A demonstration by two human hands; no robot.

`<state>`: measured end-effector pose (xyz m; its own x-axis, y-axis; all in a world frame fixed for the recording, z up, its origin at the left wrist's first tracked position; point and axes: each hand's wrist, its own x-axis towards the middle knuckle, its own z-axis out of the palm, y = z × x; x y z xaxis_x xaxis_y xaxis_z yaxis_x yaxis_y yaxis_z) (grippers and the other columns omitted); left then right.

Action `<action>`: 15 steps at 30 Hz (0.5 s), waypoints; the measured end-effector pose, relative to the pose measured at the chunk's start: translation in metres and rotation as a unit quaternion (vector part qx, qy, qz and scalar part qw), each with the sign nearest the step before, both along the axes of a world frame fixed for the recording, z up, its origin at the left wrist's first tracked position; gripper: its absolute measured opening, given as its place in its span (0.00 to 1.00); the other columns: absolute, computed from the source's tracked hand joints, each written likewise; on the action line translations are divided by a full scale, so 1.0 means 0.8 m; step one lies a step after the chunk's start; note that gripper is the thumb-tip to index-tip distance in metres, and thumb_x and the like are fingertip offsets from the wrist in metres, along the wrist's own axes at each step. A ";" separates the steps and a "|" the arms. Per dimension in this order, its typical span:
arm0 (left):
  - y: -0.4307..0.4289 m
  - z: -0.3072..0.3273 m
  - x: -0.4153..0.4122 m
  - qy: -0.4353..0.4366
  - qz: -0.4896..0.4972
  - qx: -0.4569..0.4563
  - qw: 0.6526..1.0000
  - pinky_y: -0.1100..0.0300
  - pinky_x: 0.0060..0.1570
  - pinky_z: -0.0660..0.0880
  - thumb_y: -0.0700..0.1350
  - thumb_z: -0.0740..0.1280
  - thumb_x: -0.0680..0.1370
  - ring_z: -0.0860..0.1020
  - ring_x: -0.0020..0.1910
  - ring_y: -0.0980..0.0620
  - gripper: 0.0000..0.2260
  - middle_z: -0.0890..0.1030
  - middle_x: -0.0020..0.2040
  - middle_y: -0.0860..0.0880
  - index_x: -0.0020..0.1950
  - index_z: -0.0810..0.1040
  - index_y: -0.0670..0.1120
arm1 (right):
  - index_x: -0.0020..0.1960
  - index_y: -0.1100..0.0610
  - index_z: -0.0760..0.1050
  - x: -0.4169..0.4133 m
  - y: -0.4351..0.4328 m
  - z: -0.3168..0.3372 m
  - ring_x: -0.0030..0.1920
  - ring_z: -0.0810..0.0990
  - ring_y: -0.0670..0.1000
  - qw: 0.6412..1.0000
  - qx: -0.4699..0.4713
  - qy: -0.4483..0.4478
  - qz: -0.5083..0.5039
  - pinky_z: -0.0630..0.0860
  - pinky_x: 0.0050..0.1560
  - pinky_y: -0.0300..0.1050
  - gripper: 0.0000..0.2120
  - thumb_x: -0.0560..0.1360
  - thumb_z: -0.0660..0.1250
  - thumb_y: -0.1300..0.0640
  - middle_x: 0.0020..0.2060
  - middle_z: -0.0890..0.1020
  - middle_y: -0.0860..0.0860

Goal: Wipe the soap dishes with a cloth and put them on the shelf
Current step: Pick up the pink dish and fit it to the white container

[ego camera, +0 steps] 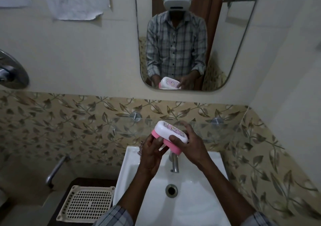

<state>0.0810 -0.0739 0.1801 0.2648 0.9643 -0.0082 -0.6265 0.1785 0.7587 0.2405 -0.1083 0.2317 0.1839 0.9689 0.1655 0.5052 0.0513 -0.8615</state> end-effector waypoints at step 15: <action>0.002 0.000 0.006 0.010 -0.045 0.023 0.999 0.44 0.62 0.76 0.47 0.82 0.66 0.78 0.63 0.39 0.37 0.79 0.63 0.37 0.70 0.73 0.38 | 0.65 0.48 0.77 0.001 -0.018 -0.016 0.55 0.80 0.46 0.998 -0.019 0.003 -0.052 0.78 0.57 0.48 0.30 0.68 0.70 0.33 0.56 0.82 0.46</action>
<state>0.0855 -0.0721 0.1797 0.3514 0.9358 0.0284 -0.5939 0.1994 0.7794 0.2413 -0.1231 0.2188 0.2851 0.9499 0.1284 0.5009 -0.0335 -0.8649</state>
